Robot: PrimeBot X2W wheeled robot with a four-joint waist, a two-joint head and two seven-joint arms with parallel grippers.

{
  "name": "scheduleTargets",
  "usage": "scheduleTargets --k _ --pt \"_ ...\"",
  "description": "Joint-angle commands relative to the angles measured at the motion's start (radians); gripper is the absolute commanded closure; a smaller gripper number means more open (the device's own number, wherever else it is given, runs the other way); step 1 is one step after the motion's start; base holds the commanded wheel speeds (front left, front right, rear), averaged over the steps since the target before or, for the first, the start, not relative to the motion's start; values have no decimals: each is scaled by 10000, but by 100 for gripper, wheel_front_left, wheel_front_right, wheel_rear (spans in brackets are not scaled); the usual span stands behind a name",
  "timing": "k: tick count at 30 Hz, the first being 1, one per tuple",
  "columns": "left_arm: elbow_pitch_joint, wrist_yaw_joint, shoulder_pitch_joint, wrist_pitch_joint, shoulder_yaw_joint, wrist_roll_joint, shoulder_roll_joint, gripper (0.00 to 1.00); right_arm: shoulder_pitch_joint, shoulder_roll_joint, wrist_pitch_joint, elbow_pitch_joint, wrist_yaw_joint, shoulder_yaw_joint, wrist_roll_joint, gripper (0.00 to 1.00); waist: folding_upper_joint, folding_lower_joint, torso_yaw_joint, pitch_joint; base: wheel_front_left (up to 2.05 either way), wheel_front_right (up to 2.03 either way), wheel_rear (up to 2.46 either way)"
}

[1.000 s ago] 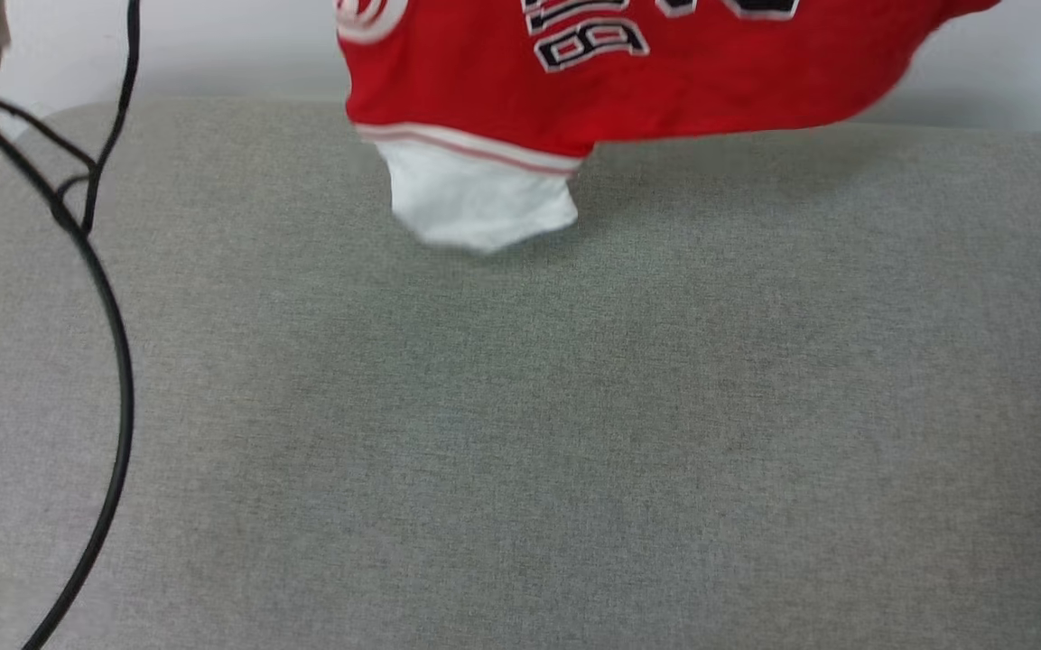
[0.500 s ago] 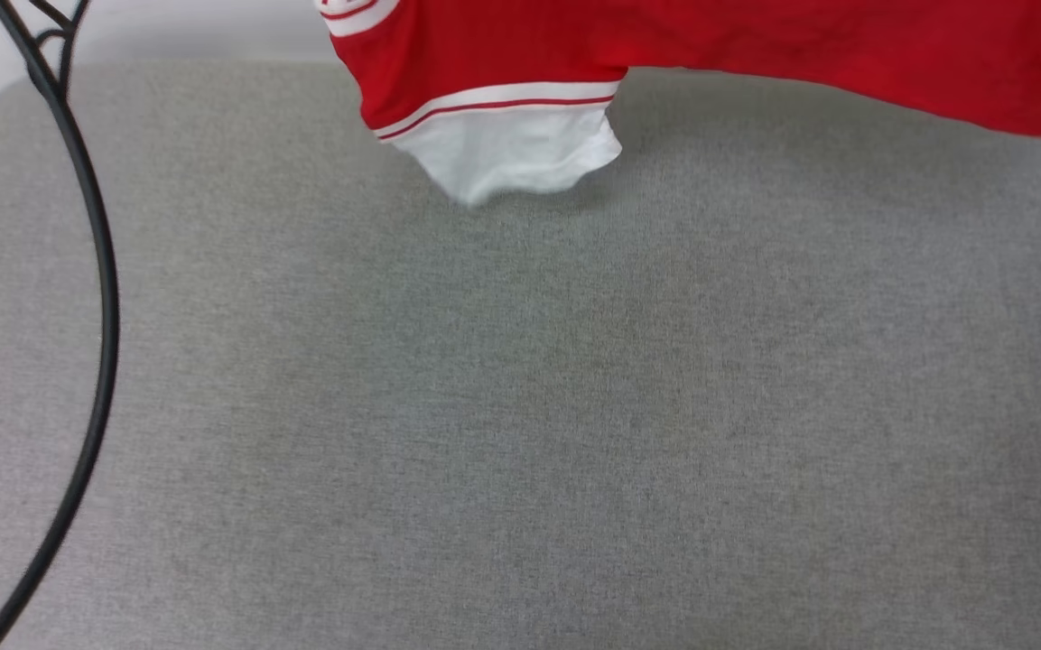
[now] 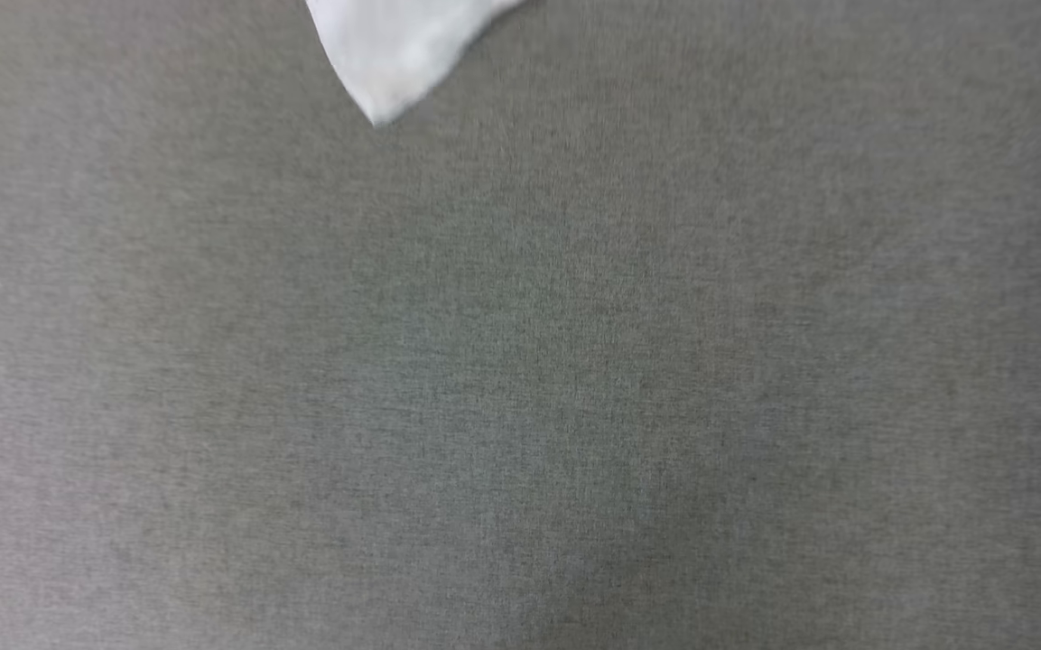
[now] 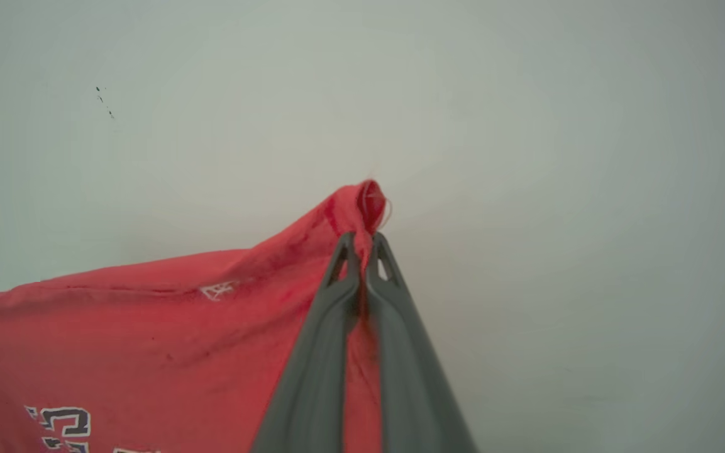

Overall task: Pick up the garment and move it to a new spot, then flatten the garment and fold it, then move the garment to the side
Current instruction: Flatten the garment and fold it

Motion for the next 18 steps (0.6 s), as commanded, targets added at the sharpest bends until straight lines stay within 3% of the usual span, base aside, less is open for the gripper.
scheduleTargets --k 1,11,18 --pt "103 61 -184 -81 31 35 7 100 -220 -18 -144 144 -9 -64 -125 100 0 -1 -7 618 0 0 0" --pt "755 -471 -1136 -503 70 -101 -546 100 -1729 -651 -950 783 -10 117 -1262 100 0 -1 672 1872 0 0 0" --pt "1000 -905 -644 -840 163 -293 -895 100 -1018 -975 -1269 1092 -9 142 -1120 100 0 -1 837 2307 0 0 0"
